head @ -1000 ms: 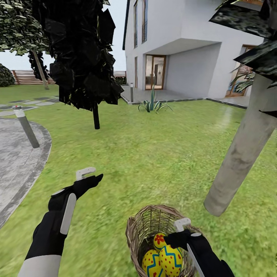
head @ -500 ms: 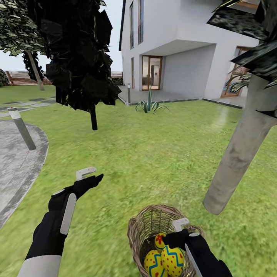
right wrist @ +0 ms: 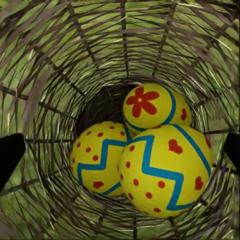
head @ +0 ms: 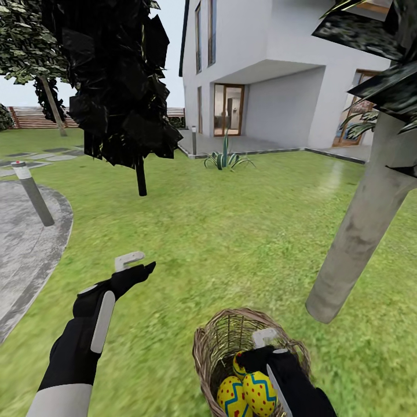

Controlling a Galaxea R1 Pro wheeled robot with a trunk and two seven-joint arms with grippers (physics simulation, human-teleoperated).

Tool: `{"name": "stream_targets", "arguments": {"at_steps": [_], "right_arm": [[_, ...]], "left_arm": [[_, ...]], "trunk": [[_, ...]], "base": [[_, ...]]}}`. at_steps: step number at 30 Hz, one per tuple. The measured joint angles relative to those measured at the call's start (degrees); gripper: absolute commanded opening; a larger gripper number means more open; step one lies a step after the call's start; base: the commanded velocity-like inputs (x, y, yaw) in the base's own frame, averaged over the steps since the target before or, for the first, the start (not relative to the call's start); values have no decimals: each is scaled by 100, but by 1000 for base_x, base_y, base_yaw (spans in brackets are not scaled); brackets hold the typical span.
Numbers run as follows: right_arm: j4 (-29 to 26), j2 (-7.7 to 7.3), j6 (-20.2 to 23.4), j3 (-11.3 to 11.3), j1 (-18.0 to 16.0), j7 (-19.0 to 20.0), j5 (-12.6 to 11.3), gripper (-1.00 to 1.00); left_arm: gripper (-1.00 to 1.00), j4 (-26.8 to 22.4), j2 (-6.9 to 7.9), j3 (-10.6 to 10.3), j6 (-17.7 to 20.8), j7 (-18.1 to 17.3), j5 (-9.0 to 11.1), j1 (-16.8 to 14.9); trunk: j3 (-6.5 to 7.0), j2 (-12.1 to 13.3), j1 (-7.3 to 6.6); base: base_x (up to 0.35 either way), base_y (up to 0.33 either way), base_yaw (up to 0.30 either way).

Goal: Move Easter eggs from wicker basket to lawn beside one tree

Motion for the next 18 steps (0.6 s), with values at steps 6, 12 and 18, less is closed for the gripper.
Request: {"name": "stream_targets", "arguments": {"at_steps": [6,12,18], "right_arm": [[778,109,-7,-6,-498,-410,-24,100],[995,124,-8,-17,-650,-465,-29,100],[1599,122,-12,-44,-949,-492,-29,100]], "left_arm": [[100,0,0,0,5,3,0,0],[100,-1,0,0,7,3,0,0],[100,0,-3,0,13,2,0,0]], "trunk": [[0,0,0],[0,0,0],[0,0,0]], "base": [[0,0,0],[0,0,0],[0,0,0]]}}
